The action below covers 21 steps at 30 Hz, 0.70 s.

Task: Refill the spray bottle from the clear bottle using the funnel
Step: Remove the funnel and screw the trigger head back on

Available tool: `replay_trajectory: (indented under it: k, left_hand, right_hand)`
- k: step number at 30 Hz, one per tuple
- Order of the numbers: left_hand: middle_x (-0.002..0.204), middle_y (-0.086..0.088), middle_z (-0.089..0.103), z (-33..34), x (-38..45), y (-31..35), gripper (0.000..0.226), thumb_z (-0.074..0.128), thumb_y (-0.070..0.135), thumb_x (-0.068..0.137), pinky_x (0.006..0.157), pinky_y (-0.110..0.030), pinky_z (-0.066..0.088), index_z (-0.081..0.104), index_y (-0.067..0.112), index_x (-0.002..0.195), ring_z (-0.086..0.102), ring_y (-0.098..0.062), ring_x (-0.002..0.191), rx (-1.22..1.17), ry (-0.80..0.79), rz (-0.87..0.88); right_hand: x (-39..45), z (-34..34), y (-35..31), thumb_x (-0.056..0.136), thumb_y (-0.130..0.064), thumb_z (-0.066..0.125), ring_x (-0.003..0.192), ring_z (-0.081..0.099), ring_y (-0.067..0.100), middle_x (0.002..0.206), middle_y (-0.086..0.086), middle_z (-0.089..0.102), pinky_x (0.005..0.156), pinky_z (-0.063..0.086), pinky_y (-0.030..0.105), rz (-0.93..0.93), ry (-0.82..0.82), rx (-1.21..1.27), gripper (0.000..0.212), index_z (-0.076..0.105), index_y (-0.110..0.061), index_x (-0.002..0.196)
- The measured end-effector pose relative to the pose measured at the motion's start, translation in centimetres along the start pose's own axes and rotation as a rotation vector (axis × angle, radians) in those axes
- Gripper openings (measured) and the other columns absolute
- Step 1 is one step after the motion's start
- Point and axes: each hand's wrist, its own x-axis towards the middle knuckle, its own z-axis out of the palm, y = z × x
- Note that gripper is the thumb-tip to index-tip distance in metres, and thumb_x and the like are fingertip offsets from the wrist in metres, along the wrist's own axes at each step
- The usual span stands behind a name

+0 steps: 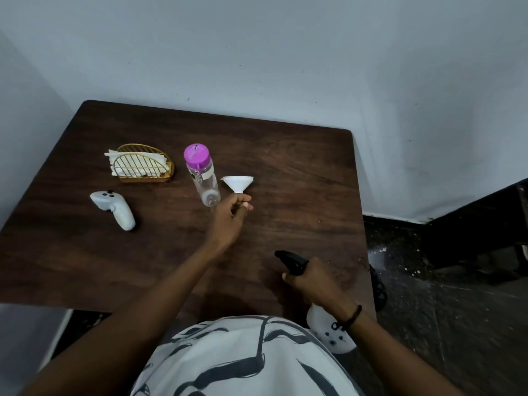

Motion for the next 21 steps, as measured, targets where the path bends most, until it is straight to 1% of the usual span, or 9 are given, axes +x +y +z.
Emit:
replay_trajectory:
  k: [4, 5, 7, 10, 14, 17, 18, 19, 21]
  left_hand:
    - [0.09, 0.012, 0.073, -0.1, 0.0, 0.2, 0.018, 0.057, 0.01, 0.095, 0.083, -0.048, 0.056, 0.067, 0.015, 0.109, 0.07, -0.009, 0.089, 0.028, 0.016, 0.012]
    - [0.09, 0.012, 0.073, -0.1, 0.0, 0.2, 0.018, 0.058, 0.011, 0.095, 0.082, -0.048, 0.056, 0.067, 0.017, 0.108, 0.07, -0.009, 0.088, 0.031, 0.021, 0.013]
    - [0.089, 0.015, 0.072, -0.3, 0.1, 0.1, 0.017, 0.059, 0.012, 0.095, 0.082, -0.047, 0.057, 0.067, 0.019, 0.107, 0.07, -0.008, 0.088, 0.038, 0.031, 0.009]
    - [0.088, 0.015, 0.072, -0.7, 0.3, -0.2, 0.015, 0.059, 0.013, 0.095, 0.081, -0.048, 0.057, 0.068, 0.019, 0.106, 0.07, -0.009, 0.087, 0.048, 0.04, 0.003]
    - [0.091, 0.009, 0.073, -1.2, 0.3, -0.4, 0.016, 0.058, 0.012, 0.096, 0.083, -0.048, 0.056, 0.068, 0.015, 0.108, 0.069, -0.01, 0.09, 0.046, 0.039, -0.008]
    - [0.09, 0.009, 0.072, -1.3, 0.3, -0.4, 0.017, 0.057, 0.012, 0.095, 0.083, -0.047, 0.057, 0.069, 0.013, 0.108, 0.069, -0.009, 0.089, 0.048, 0.038, 0.001]
    - [0.089, 0.01, 0.072, -1.2, 0.3, -0.4, 0.017, 0.058, 0.011, 0.095, 0.082, -0.047, 0.057, 0.069, 0.013, 0.108, 0.069, -0.008, 0.088, 0.05, 0.039, 0.002]
    - [0.088, 0.011, 0.072, -1.2, 0.4, -0.5, 0.017, 0.058, 0.011, 0.095, 0.081, -0.047, 0.058, 0.069, 0.013, 0.107, 0.069, -0.008, 0.087, 0.049, 0.042, 0.001]
    - [0.088, 0.013, 0.071, -1.2, 0.5, -0.6, 0.017, 0.058, 0.011, 0.095, 0.08, -0.047, 0.058, 0.07, 0.014, 0.106, 0.069, -0.007, 0.087, 0.046, 0.042, -0.005]
  right_hand:
    - [-0.5, -0.5, -0.7, 0.084, -0.031, 0.077, 0.044, 0.055, 0.014, 0.058, 0.006, 0.059, 0.045, 0.046, 0.028, 0.011, -0.017, 0.081, 0.037, 0.069, -0.002, 0.106]
    - [-0.6, -0.5, -0.8, 0.084, -0.032, 0.077, 0.045, 0.057, 0.015, 0.059, 0.006, 0.061, 0.047, 0.047, 0.03, 0.017, 0.0, 0.076, 0.036, 0.07, -0.003, 0.104]
    - [-0.4, -0.4, -0.9, 0.084, -0.035, 0.074, 0.045, 0.056, 0.013, 0.065, 0.007, 0.067, 0.046, 0.045, 0.029, 0.027, 0.023, 0.013, 0.035, 0.07, -0.011, 0.109]
    - [-0.3, -0.2, -1.2, 0.086, -0.034, 0.072, 0.042, 0.052, 0.012, 0.063, 0.007, 0.063, 0.043, 0.04, 0.026, 0.043, 0.017, -0.048, 0.033, 0.069, -0.012, 0.111]
    - [-0.5, -0.3, -1.6, 0.083, -0.034, 0.077, 0.051, 0.064, 0.021, 0.068, 0.009, 0.067, 0.047, 0.051, 0.029, 0.024, -0.023, -0.018, 0.036, 0.069, -0.011, 0.11]
    - [-0.4, -0.1, -1.3, 0.083, -0.039, 0.072, 0.038, 0.052, 0.005, 0.06, 0.002, 0.062, 0.041, 0.041, 0.024, 0.01, 0.017, -0.061, 0.041, 0.067, -0.019, 0.119]
    - [-0.5, 0.0, -1.3, 0.083, -0.04, 0.071, 0.036, 0.048, 0.005, 0.058, 0.0, 0.059, 0.041, 0.038, 0.023, -0.004, 0.039, -0.088, 0.041, 0.067, -0.023, 0.12]
    - [-0.5, -0.1, -1.3, 0.083, -0.039, 0.071, 0.036, 0.046, 0.005, 0.055, -0.001, 0.057, 0.041, 0.036, 0.024, -0.011, 0.064, -0.101, 0.038, 0.069, -0.023, 0.118]
    - [-0.5, -0.1, -1.3, 0.083, -0.035, 0.074, 0.036, 0.045, 0.004, 0.052, -0.003, 0.054, 0.041, 0.036, 0.023, -0.009, 0.084, -0.04, 0.034, 0.071, -0.015, 0.109]
